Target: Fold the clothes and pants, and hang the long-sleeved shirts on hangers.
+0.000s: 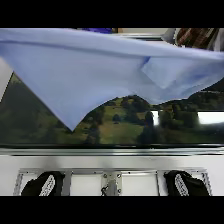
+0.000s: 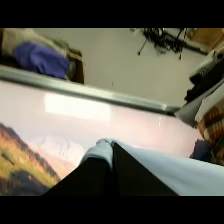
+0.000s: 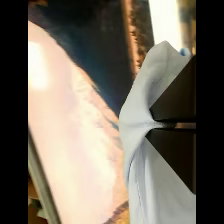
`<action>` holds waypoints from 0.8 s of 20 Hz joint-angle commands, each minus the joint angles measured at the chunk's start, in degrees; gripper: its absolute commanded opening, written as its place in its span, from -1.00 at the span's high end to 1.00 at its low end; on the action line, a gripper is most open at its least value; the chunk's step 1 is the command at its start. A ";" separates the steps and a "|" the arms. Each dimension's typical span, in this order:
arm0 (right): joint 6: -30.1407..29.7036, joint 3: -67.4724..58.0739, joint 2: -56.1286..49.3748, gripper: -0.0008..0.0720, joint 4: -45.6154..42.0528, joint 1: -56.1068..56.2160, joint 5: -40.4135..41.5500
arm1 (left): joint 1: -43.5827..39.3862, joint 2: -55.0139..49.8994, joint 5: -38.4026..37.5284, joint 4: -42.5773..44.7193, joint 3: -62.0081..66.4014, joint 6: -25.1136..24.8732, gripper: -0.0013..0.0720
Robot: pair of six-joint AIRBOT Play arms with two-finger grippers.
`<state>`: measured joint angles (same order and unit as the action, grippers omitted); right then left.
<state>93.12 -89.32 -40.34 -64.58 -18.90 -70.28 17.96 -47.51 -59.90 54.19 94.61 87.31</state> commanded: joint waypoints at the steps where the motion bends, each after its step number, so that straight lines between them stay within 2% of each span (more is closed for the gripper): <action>1: -0.09 -11.67 2.27 0.94 -0.81 -1.81 -0.85 | 3.43 8.98 0.02 0.26 6.29 -0.07 0.94; 6: 2.36 -20.04 4.26 0.94 -0.79 -1.73 1.49 | 8.55 17.27 3.41 0.28 7.41 -0.07 0.94; 10: 6.60 -20.59 2.99 0.94 -0.50 -1.73 0.42 | 13.38 17.90 3.91 -0.11 -0.20 1.81 0.94; 13: 6.75 -19.56 -3.54 0.94 4.31 -1.73 -5.75 | 14.53 13.42 3.26 -5.14 -8.55 3.58 0.94; 16: 5.86 -15.89 -13.97 0.94 7.96 -0.90 -14.32 | 8.87 4.44 1.03 -7.21 -15.02 2.58 0.94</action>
<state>99.07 -107.44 -46.76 -59.90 -20.40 -77.10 29.91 -36.84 -57.36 49.34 85.47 90.04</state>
